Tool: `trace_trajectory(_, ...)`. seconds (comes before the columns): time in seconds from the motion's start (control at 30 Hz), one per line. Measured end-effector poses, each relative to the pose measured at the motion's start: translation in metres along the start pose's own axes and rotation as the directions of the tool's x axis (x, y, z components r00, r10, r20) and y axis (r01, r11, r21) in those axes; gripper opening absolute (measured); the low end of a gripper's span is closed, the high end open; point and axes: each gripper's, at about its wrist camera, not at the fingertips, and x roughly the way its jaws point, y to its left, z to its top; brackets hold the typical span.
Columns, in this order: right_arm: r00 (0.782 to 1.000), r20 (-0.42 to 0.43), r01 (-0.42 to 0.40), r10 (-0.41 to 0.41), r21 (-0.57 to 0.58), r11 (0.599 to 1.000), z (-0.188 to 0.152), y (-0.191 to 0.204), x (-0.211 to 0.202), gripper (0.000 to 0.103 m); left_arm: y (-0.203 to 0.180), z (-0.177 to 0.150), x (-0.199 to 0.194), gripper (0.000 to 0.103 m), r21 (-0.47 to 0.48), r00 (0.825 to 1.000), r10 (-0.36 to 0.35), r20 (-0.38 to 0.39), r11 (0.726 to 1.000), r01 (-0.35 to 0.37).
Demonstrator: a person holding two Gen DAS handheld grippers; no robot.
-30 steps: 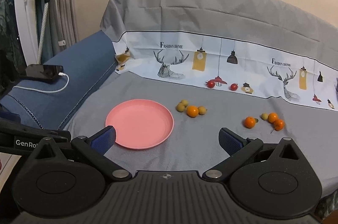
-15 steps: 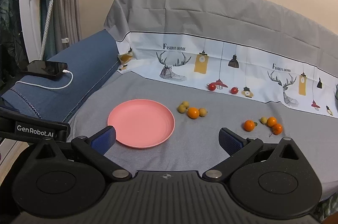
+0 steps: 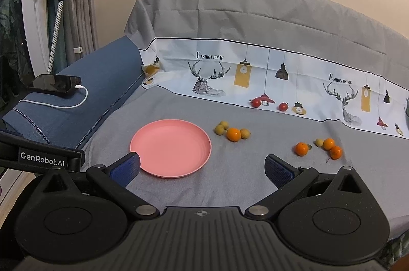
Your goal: Organize fruits
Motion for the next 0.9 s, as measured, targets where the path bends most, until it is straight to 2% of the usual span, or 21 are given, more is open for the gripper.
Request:
trace_trajectory(0.47,1.000,-0.021,-0.012,0.012,0.022,1.000,-0.003,-0.002,0.008,0.102,-0.002,-0.003,0.005,0.103,0.011,1.000,0.014,-0.022,1.000,-0.013)
trace_trajectory(0.9,0.999,-0.033,-0.020,0.024,0.098,0.995,-0.011,-0.019,0.021,0.102,-0.016,0.001,0.023,0.103,0.037,0.996,0.022,-0.091,0.999,-0.018)
